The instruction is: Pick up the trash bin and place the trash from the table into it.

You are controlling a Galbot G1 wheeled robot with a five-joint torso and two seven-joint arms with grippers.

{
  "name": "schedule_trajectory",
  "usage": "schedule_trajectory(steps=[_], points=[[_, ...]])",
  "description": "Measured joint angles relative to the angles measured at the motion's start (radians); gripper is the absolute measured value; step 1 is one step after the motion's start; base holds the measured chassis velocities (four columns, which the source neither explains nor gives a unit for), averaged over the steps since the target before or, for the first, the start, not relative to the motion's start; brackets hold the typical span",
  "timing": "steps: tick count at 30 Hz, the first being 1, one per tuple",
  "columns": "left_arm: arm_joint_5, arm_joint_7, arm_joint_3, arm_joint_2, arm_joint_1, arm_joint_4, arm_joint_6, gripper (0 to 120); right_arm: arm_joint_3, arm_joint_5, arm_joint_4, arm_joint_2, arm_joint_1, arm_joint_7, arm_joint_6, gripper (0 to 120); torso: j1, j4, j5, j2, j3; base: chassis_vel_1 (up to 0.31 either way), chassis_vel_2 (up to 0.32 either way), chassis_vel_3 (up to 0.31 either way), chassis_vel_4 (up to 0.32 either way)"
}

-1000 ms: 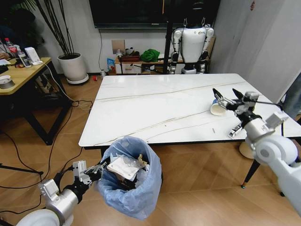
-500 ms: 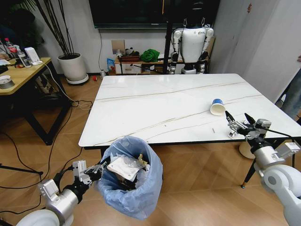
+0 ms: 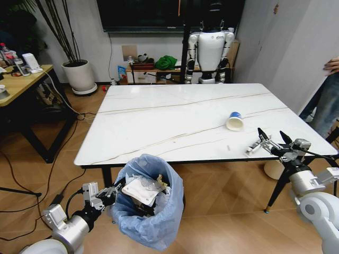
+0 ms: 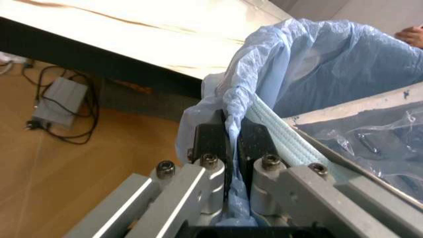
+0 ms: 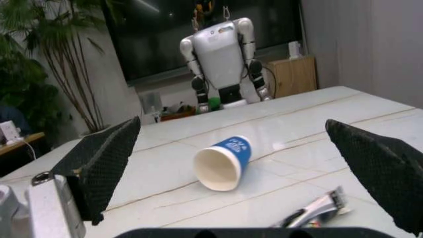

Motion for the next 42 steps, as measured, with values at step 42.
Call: schedule_trajectory(steps=[42], points=[[-0.012, -0.005, 0.007, 0.024, 0.010, 0.008, 0.001, 0, -0.243, 0.094, 0.167, -0.123, 0.150, 0.369, -0.165, 100, 0.000, 0.0003, -0.0007, 0.000, 0.000, -0.075, -0.086, 0.085, 0.085]])
